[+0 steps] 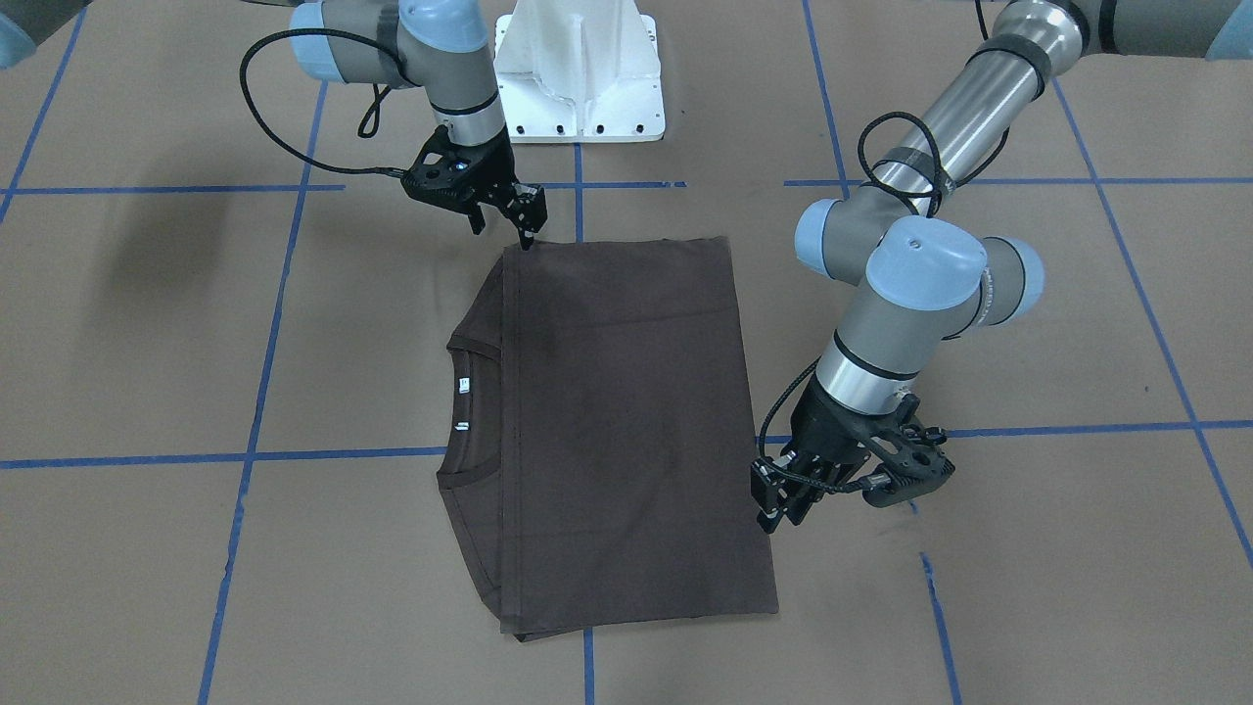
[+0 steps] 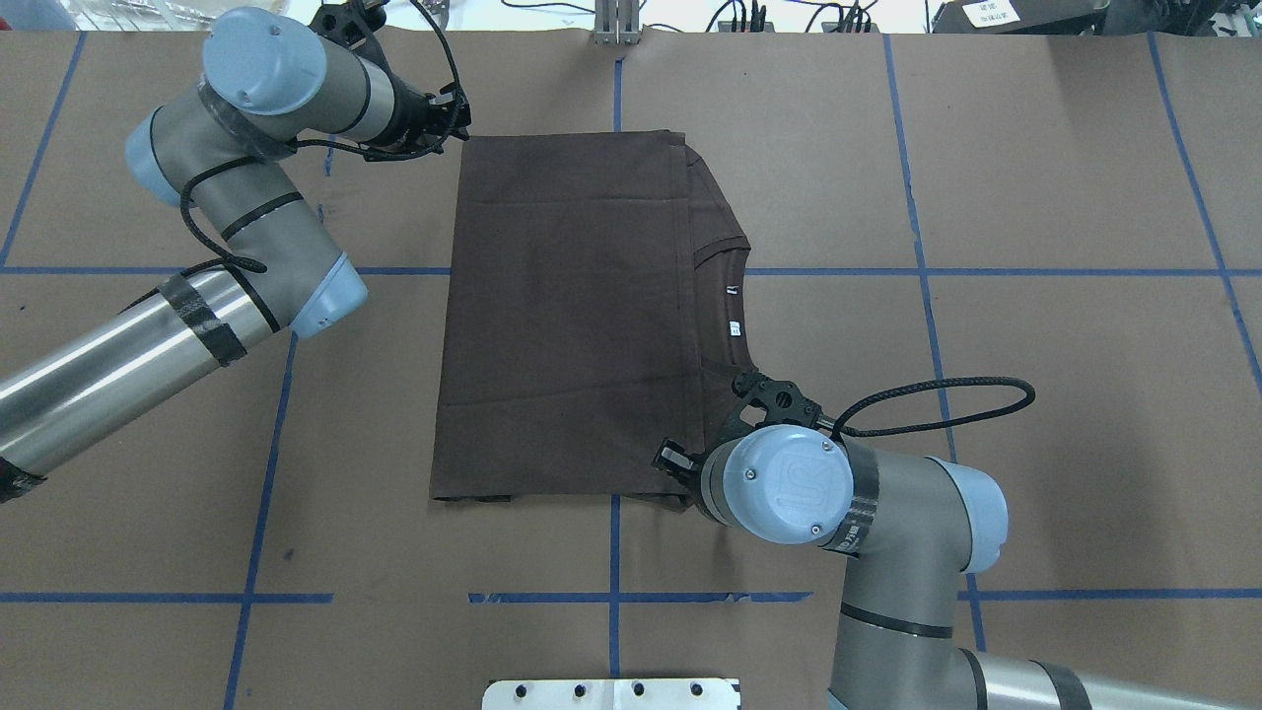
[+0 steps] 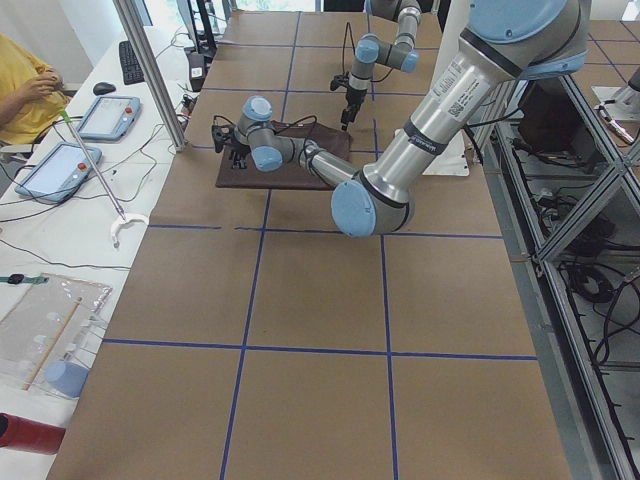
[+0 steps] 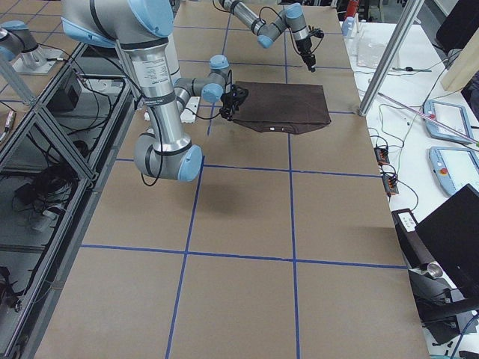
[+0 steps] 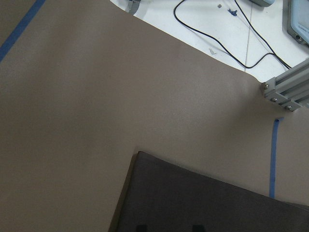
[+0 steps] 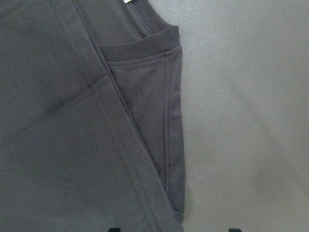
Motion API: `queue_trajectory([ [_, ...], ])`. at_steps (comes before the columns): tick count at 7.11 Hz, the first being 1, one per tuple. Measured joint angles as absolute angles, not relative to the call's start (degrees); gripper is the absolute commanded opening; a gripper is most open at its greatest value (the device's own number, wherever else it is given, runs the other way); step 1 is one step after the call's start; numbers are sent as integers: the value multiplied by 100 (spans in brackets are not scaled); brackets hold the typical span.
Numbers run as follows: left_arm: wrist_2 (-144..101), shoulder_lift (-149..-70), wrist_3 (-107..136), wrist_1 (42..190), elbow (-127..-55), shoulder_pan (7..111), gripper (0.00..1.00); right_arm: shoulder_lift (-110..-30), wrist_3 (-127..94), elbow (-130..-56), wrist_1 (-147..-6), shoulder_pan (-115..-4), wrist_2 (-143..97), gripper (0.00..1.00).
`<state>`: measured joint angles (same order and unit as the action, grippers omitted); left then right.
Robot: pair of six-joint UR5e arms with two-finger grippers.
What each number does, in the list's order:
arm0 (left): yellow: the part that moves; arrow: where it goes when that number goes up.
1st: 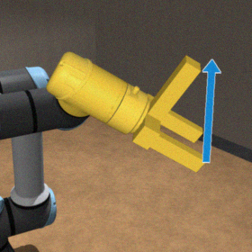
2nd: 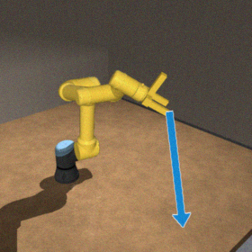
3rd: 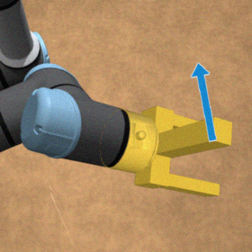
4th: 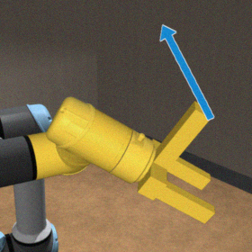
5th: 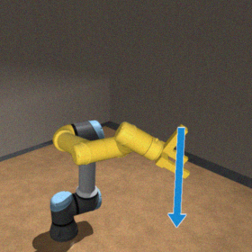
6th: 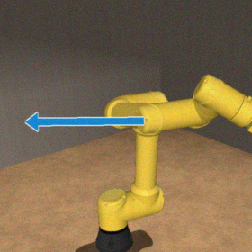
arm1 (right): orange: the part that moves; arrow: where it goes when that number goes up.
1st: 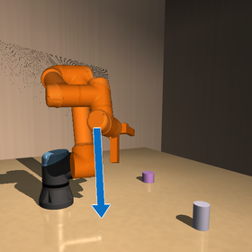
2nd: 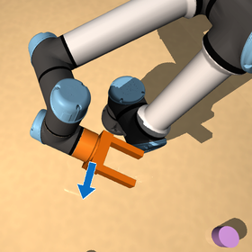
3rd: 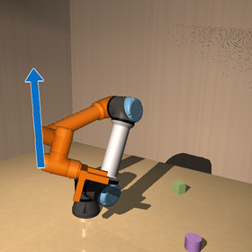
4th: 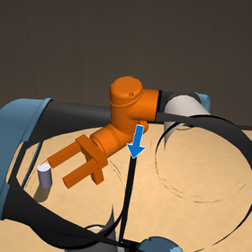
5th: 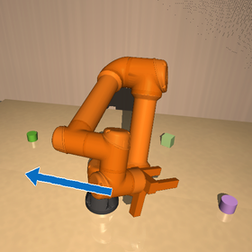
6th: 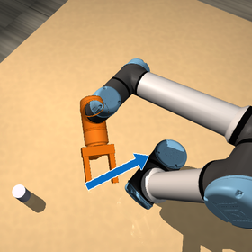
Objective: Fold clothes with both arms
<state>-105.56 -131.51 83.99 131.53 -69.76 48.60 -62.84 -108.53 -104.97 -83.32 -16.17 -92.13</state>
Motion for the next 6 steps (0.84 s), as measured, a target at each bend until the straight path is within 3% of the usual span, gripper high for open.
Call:
queue_trajectory([
  [2, -10556, -13149, 8402, 13151, -6981, 4860, 43, -6085, -11078, -10167, -8326, -1610, -9217, 74],
  [3, -10556, -13150, 8402, 13154, -6984, 4860, 43, -6061, -11103, -10121, -8324, -1617, -9219, 68],
  [4, -10556, -13154, 8405, 13156, -6984, 4859, 43, -6058, -11106, -10103, -8325, -1641, -9219, 44],
  [5, -10556, -13156, 8408, 13157, -6983, 4856, 43, -6056, -11108, -10092, -8329, -1664, -9218, 13],
  [6, -10553, -13157, 8410, 13157, -6983, 4853, 43, -6056, -11114, -10081, -8333, -1676, -9216, 0],
])
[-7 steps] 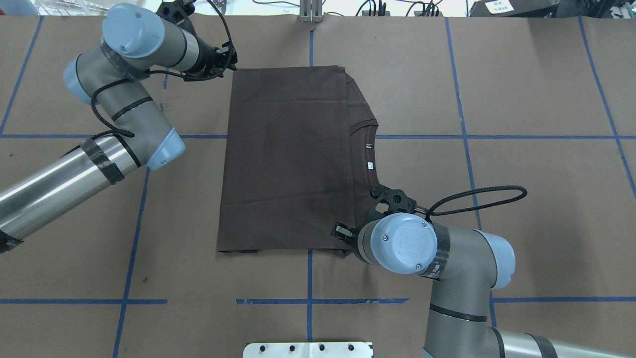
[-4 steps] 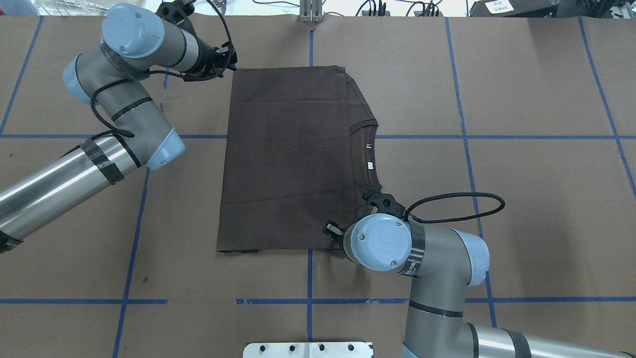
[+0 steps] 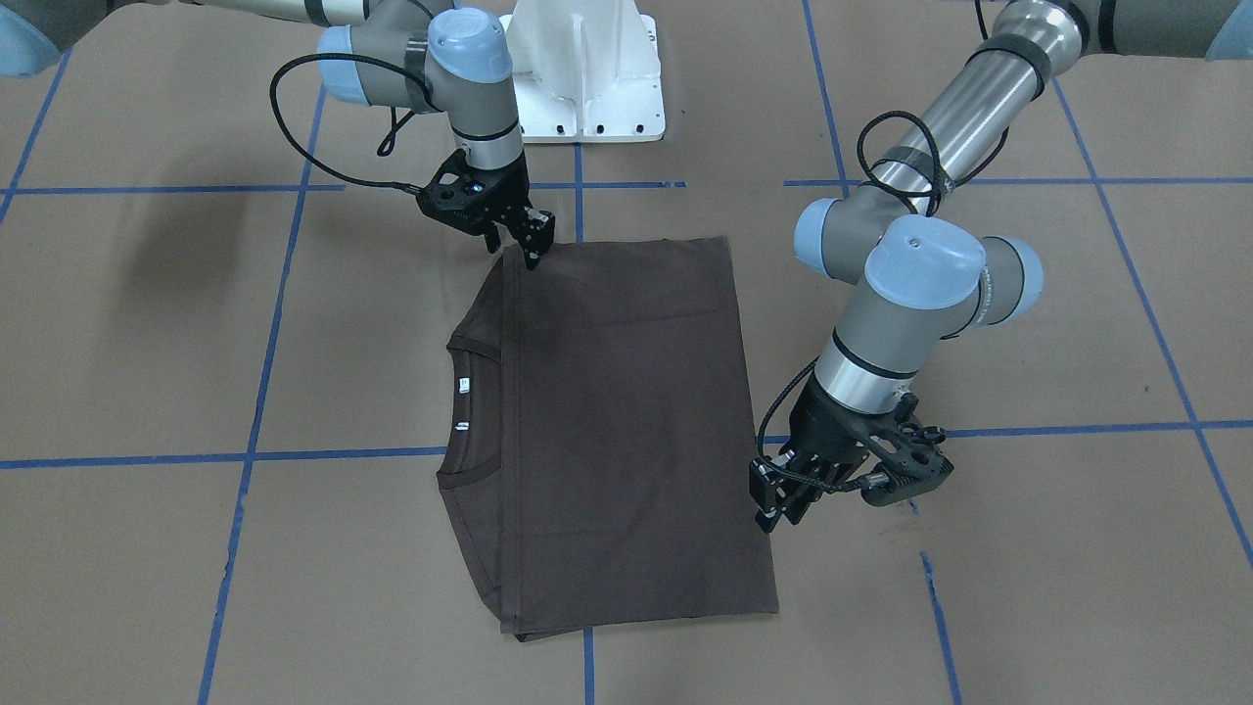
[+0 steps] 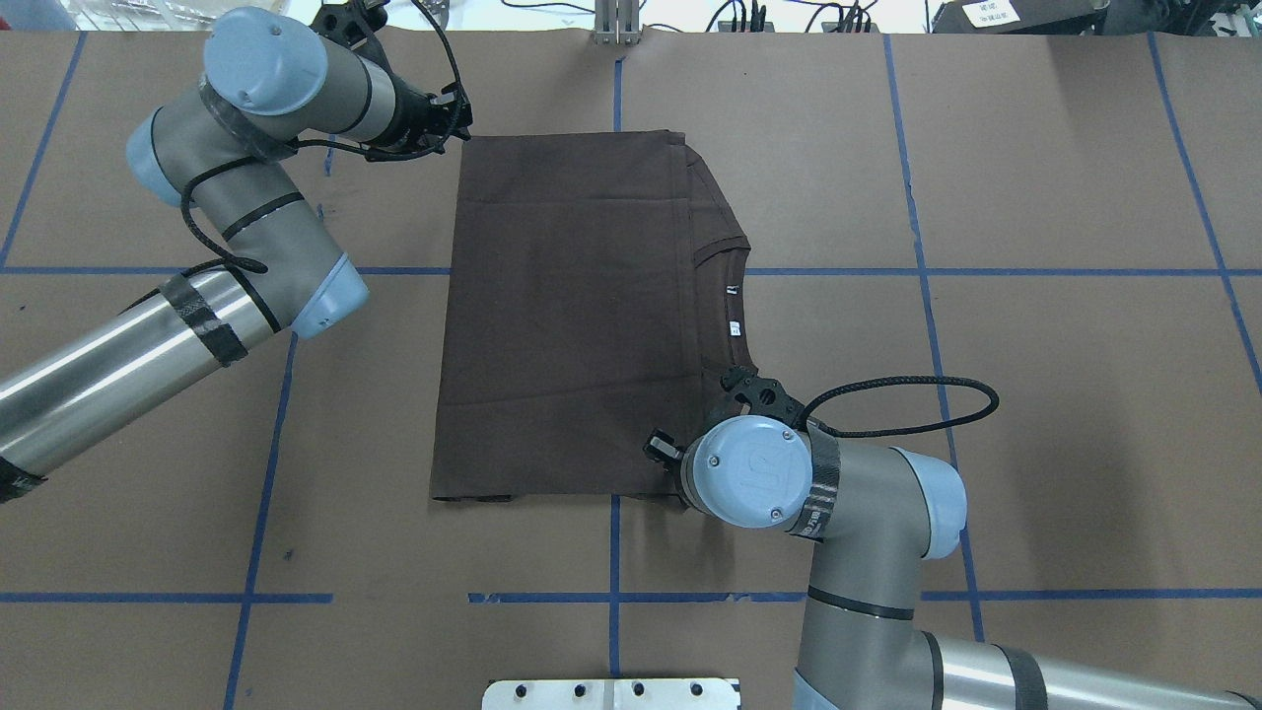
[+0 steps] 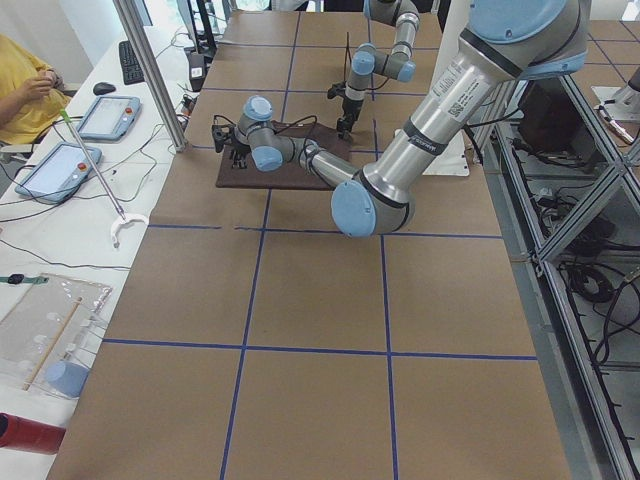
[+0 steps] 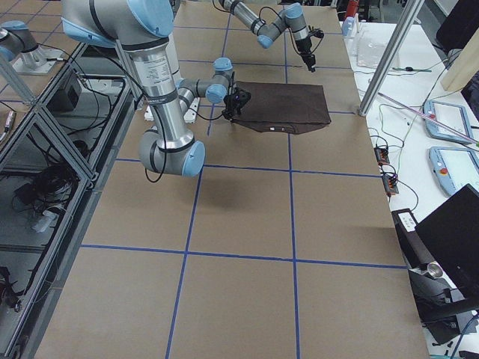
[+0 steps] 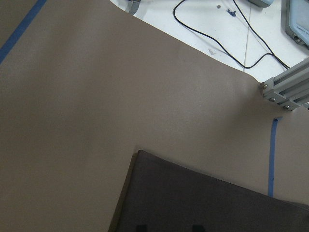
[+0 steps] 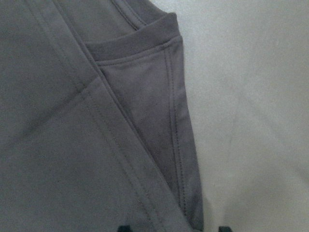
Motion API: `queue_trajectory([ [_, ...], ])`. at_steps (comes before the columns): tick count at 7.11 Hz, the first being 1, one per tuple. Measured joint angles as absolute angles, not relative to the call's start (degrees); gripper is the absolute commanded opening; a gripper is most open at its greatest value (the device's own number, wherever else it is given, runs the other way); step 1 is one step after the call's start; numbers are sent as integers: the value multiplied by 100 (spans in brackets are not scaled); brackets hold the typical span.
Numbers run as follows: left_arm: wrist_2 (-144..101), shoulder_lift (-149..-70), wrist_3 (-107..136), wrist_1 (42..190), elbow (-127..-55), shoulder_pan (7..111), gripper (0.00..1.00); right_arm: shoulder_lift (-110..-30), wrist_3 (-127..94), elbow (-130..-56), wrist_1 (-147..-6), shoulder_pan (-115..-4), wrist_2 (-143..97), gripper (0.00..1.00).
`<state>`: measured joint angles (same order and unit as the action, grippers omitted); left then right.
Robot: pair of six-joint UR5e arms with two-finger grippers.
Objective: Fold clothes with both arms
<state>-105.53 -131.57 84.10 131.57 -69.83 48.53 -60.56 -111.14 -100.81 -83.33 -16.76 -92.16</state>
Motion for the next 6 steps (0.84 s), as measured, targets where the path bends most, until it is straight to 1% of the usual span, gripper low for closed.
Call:
queue_trajectory([
  [4, -10547, -13157, 8423, 13157, -6984, 4852, 43, -6035, -11043, -10014, -8336, -1705, -9232, 0],
  [6, -10549, -13083, 8514, 13157, -7116, 4833, 43, -5979, -11030, -10188, -8384, -1766, -9271, 0],
])
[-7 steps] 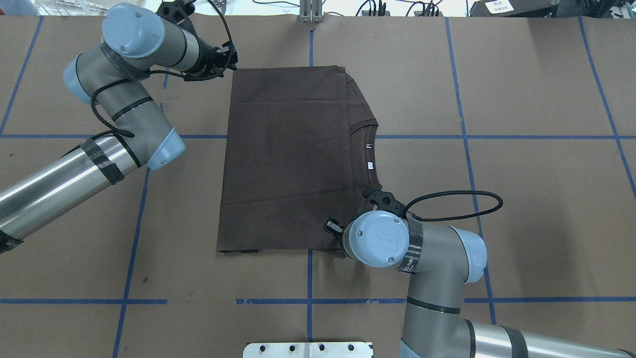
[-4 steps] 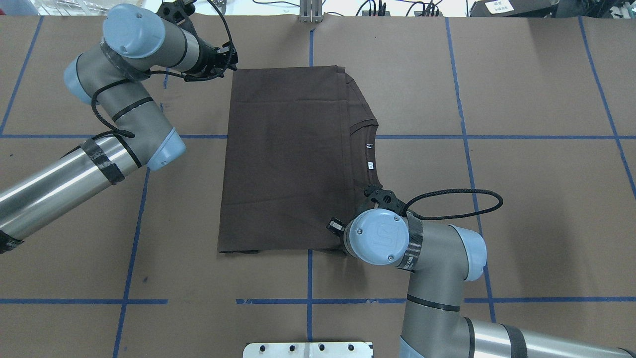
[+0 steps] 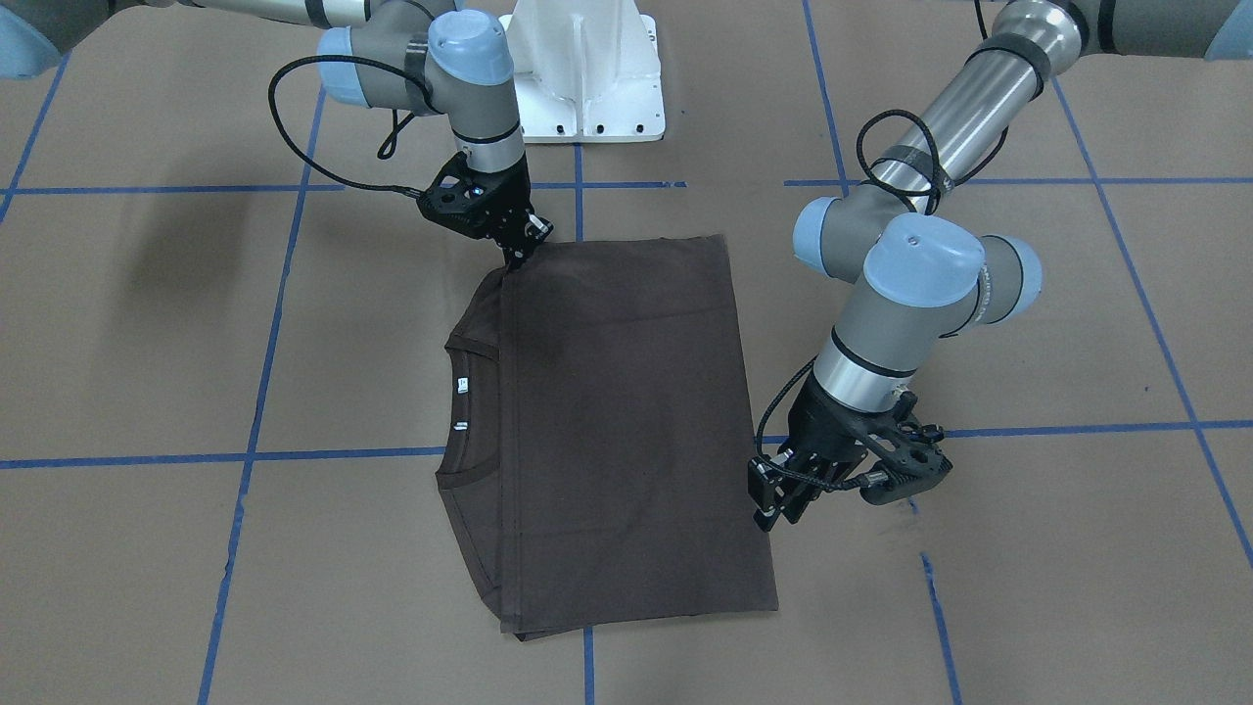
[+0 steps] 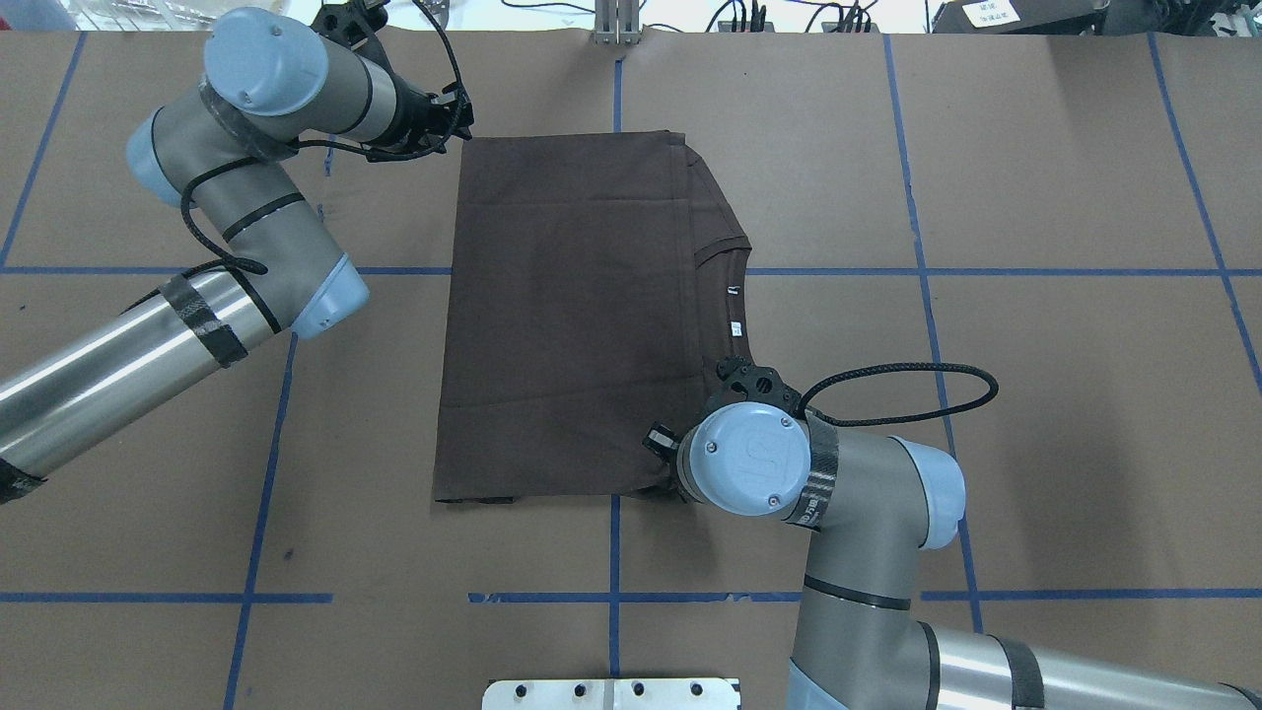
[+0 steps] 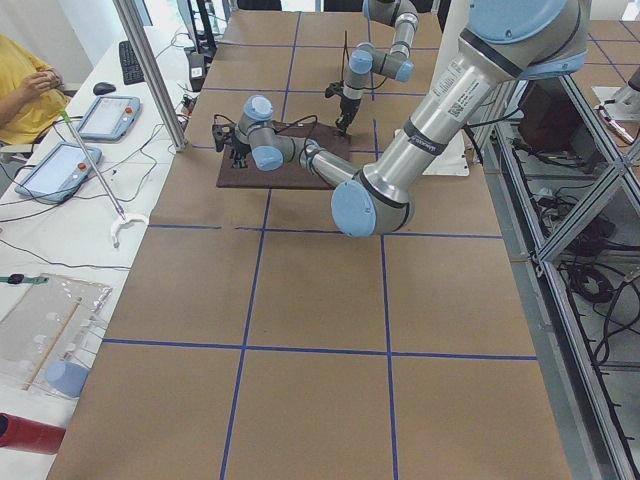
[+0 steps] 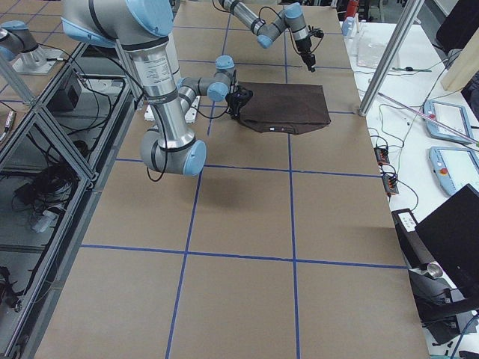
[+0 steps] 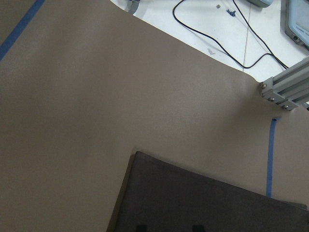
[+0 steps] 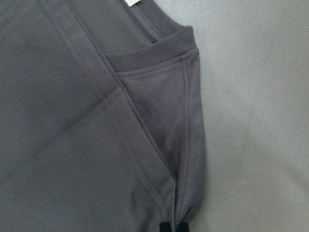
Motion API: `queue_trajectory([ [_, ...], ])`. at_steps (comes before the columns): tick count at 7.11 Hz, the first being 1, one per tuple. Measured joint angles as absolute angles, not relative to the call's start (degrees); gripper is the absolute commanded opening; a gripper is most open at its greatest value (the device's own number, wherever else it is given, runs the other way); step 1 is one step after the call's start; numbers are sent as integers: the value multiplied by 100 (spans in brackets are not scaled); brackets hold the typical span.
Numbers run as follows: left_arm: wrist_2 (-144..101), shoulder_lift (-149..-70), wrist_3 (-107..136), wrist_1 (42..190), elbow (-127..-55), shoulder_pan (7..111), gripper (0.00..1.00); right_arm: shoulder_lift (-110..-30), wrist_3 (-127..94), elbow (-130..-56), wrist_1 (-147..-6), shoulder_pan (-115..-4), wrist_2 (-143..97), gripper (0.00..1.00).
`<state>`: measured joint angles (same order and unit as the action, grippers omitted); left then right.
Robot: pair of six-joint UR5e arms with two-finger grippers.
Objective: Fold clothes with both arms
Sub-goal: 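Lower the left gripper to the shirt's near edge beside the right gripper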
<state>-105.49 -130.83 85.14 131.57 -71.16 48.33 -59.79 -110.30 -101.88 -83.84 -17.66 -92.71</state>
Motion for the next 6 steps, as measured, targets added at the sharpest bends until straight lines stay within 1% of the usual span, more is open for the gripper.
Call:
queue_trajectory([
  [1, -10551, -12822, 8756, 13157, -7475, 4736, 43, -5996, -11032, -10328, -8409, -1780, -9290, 0],
  [2, -10545, -12406, 9203, 13135, -8055, 4499, 44, -6083, -11036, -10473, -8421, -1787, -9301, 0],
  [3, -10529, -11928, 9797, 13068, -8751, 4127, 47, -6232, -11038, -10668, -8426, -1780, -9305, 0],
  [5, -10407, -10940, 11021, 12969, -10058, 3157, 47, -6351, -11061, -10909, -8559, -1710, -9307, 0],
  [6, -10199, -10590, 11478, 12950, -10430, 2683, 47, -6368, -11064, -10975, -8628, -1690, -9308, 0],
])
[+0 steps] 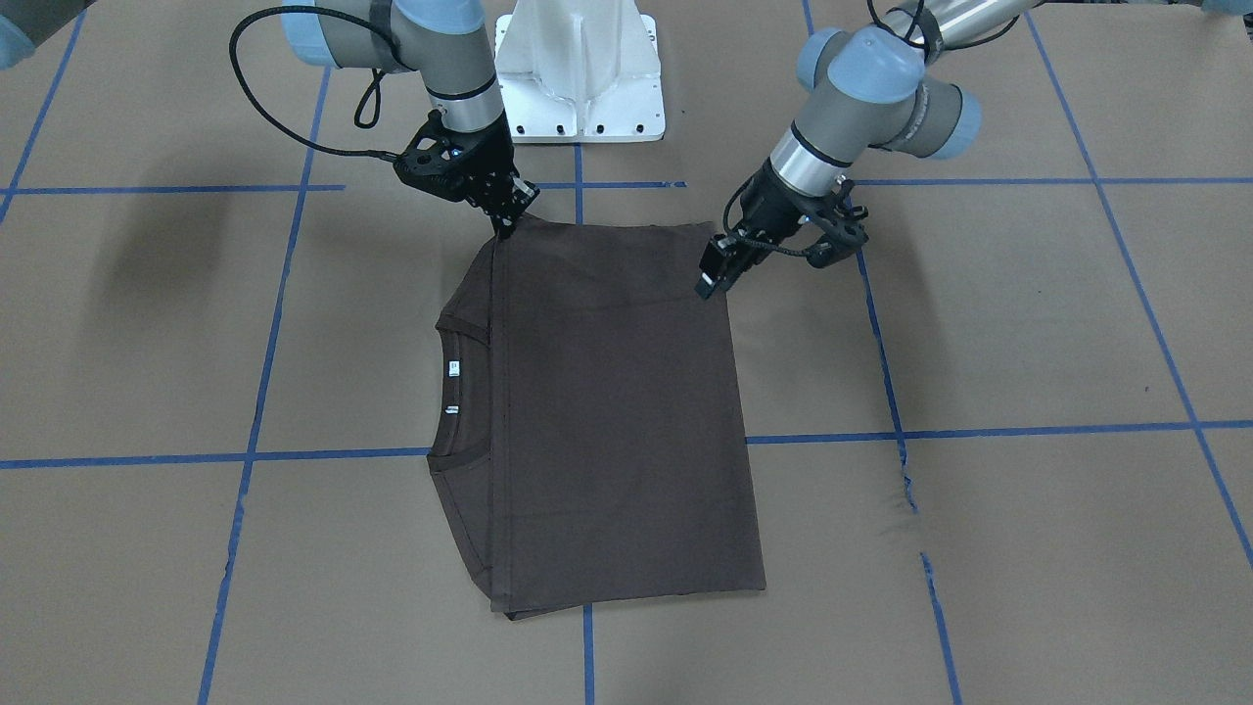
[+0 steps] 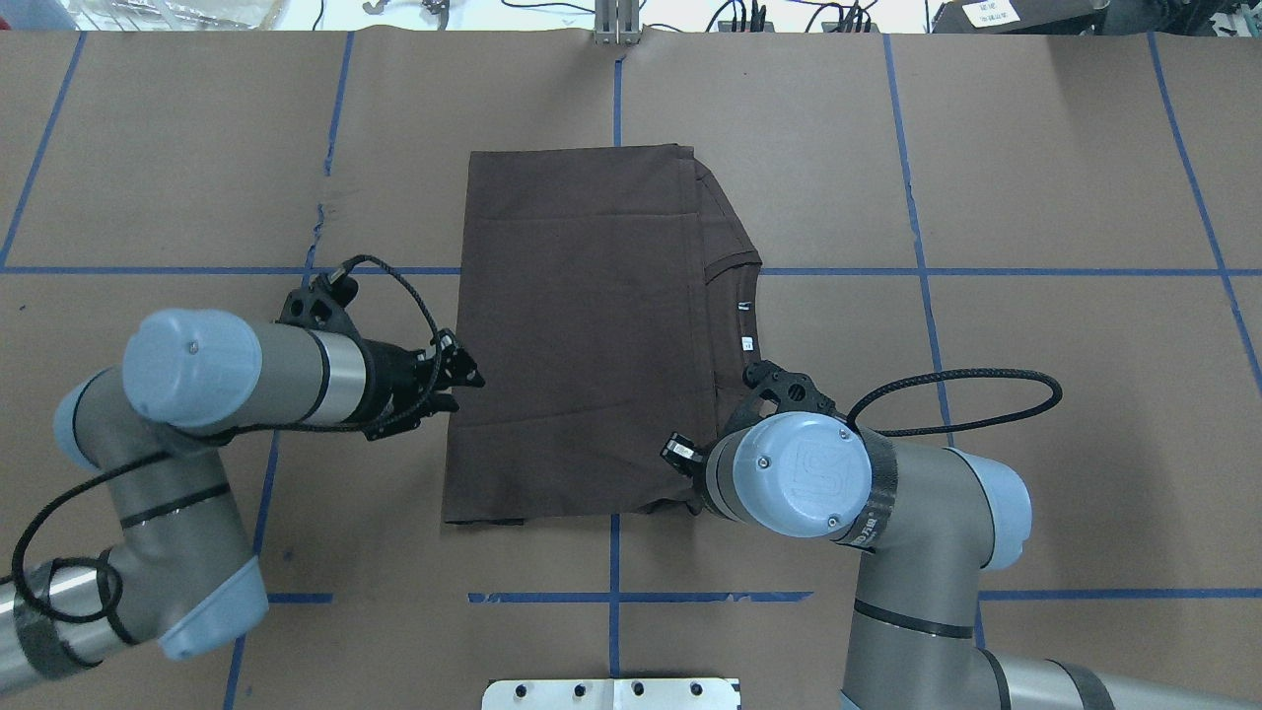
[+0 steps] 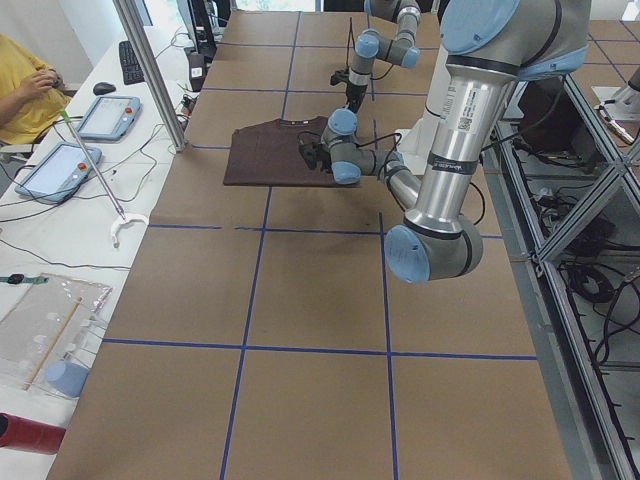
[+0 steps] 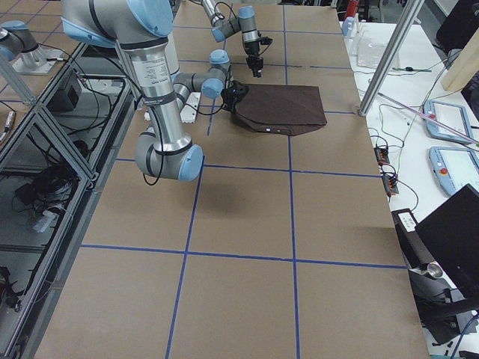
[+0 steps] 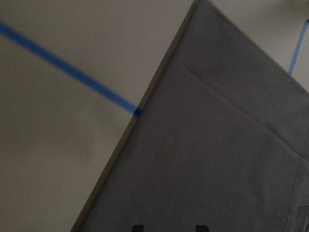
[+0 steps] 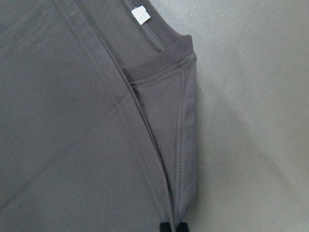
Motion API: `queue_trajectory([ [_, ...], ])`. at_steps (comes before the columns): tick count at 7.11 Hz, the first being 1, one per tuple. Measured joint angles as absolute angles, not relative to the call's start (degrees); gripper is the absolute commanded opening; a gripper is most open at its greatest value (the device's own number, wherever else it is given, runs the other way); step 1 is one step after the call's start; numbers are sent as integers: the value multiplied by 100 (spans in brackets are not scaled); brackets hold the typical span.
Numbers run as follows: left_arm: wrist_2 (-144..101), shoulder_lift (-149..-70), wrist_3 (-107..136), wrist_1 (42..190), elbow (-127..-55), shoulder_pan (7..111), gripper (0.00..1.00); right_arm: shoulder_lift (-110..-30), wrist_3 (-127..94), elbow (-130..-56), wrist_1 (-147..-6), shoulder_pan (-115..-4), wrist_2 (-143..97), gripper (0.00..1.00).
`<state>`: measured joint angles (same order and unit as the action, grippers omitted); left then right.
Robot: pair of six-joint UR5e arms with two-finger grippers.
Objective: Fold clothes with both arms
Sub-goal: 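Lower the left gripper to the shirt's near edge beside the right gripper, then grasp the shirt's near edge with both grippers and hold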
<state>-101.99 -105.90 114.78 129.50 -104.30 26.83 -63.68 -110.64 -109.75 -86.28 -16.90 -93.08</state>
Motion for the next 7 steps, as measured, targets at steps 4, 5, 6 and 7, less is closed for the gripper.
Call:
queue_trajectory([
  [4, -9591, -10201, 12105, 12156, -10844, 1680, 51, -6402, -11065, -11037, -8683, -1666, -9308, 0],
  [5, -9572, -10198, 12123, 12073, -10868, 1618, 45, -6402, -11065, -11039, -8683, -1663, -9308, 0],
  [6, -9566, -10196, 12132, 12041, -10876, 1580, 41, -6405, -11065, -11041, -8683, -1663, -9308, 0],
  [7, -9563, -10196, 12136, 12029, -10877, 1564, 33, -6406, -11066, -11045, -8684, -1666, -9308, 0],
])
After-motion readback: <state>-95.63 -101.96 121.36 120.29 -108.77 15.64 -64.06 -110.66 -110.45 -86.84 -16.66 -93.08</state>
